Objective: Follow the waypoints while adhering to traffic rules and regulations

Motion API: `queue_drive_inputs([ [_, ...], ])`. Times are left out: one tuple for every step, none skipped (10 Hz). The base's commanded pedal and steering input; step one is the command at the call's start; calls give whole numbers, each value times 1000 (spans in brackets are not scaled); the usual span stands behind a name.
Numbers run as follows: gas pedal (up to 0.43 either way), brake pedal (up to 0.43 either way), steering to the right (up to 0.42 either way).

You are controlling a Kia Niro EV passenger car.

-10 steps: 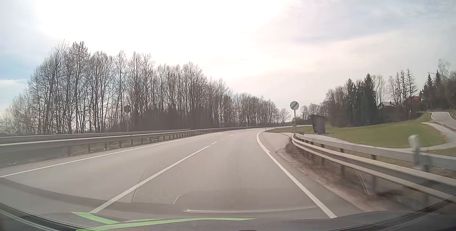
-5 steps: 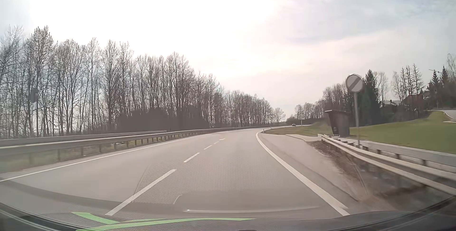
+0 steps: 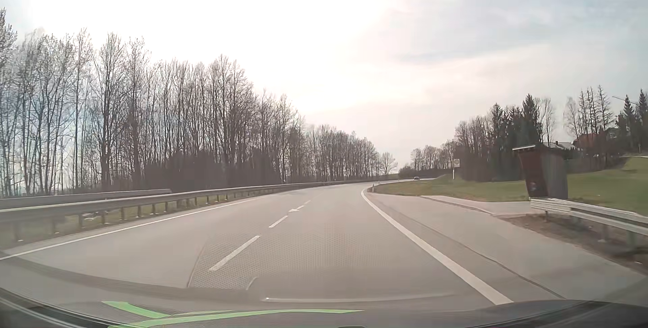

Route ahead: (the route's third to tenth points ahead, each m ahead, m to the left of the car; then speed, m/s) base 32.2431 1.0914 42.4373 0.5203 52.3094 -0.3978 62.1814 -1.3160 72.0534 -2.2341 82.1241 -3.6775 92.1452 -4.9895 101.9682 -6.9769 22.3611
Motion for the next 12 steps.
queue_drive_inputs([
  [157,0,15],
  [157,0,15],
  [157,0,15],
  [157,0,15],
  [157,0,14],
  [157,0,14],
  [157,0,13],
  [157,0,13],
  [157,0,13],
  [157,0,13],
  [157,0,13],
  [157,0,13],
])
